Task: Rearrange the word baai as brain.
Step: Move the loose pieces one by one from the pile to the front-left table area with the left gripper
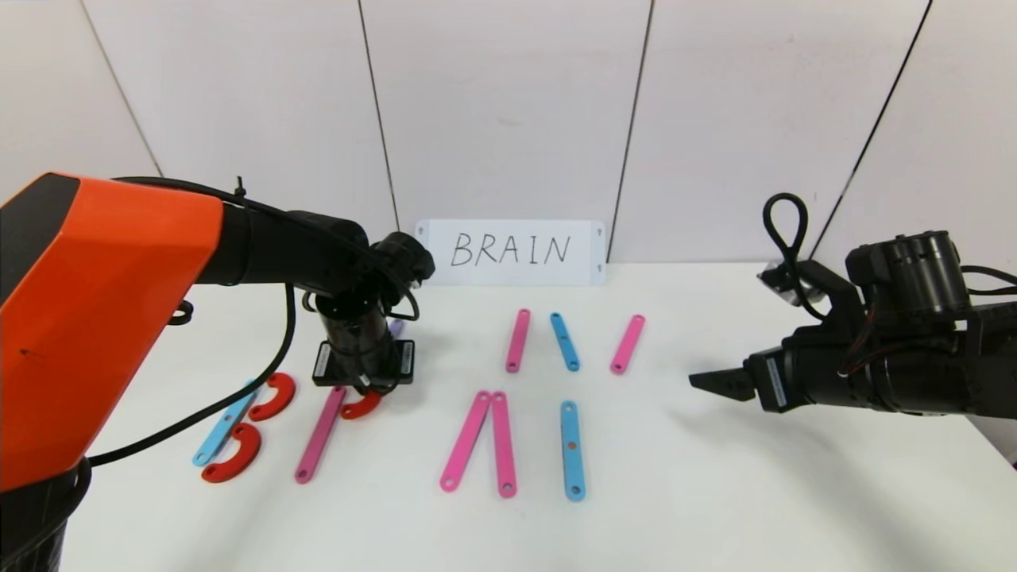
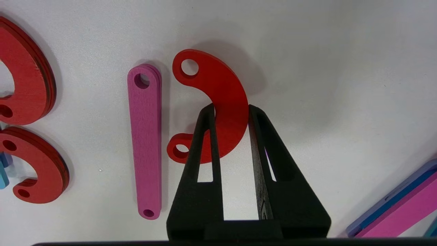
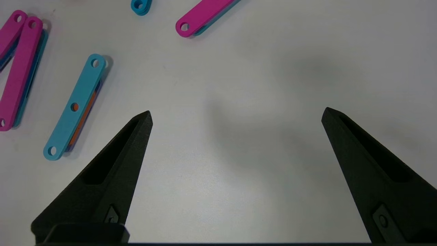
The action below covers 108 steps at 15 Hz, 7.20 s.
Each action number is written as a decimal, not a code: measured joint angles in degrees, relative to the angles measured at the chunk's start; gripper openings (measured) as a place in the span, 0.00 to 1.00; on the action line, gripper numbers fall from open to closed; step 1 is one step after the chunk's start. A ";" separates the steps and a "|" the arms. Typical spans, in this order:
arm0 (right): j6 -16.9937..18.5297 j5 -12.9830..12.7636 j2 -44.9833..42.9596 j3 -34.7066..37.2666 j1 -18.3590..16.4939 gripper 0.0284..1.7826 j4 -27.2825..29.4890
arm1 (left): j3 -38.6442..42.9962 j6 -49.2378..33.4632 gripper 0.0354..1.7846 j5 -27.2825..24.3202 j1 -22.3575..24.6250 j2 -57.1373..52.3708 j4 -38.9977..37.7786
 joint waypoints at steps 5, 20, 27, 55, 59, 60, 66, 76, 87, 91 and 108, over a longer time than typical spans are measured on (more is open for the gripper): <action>0.00 0.00 0.00 0.04 0.00 0.97 0.00 | -0.11 0.00 0.15 0.06 -0.02 0.15 0.00; -0.02 0.00 0.00 0.09 0.02 0.97 0.00 | -0.37 0.00 0.96 0.09 -0.46 -0.29 -1.07; -0.02 0.00 0.00 0.09 0.09 0.97 0.00 | -0.69 7.92 0.98 -3.02 2.01 -1.89 -7.14; -0.05 0.02 0.06 0.23 0.33 0.97 0.04 | -13.31 16.35 0.14 -10.54 9.46 9.07 -9.31; -0.05 0.00 0.06 0.26 0.35 0.97 0.04 | -13.20 16.19 0.14 -10.50 9.46 8.69 -8.52; -0.05 0.00 0.06 0.28 0.35 0.97 0.01 | -13.18 15.91 0.14 -10.47 9.44 8.19 -8.41; -0.05 0.17 -0.24 0.59 0.35 0.97 0.01 | -12.48 4.64 0.14 -7.90 6.60 0.80 -1.38; 0.22 0.52 -3.11 1.11 0.30 0.97 0.01 | -3.39 -20.94 0.14 2.62 -1.38 -7.46 5.62; 0.23 0.46 -3.94 1.13 0.02 0.97 0.00 | 14.69 -30.72 0.14 4.78 -6.39 -13.36 -2.17; 0.23 0.44 -3.78 1.11 0.07 0.97 0.00 | 20.65 -30.81 0.14 4.74 -6.67 -14.65 -6.47; 0.15 0.38 -2.78 1.02 0.27 0.97 0.00 | 29.83 -30.70 0.14 4.85 -7.74 -14.47 -12.54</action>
